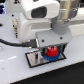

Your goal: Insert the blue gear onto the right peg, followed by the red gear

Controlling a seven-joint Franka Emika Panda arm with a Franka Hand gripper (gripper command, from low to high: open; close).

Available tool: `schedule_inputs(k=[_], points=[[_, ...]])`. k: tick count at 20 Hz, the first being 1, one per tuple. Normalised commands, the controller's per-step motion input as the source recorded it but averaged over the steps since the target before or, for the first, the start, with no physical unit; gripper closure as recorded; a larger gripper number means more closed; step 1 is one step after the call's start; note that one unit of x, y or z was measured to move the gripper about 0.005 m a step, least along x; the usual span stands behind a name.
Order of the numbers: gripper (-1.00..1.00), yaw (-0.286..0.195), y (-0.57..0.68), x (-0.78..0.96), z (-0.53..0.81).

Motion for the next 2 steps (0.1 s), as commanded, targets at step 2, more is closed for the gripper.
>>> schedule_inputs(k=[2], points=[[-1.0,0.0,0.08,0.0,0.66]])
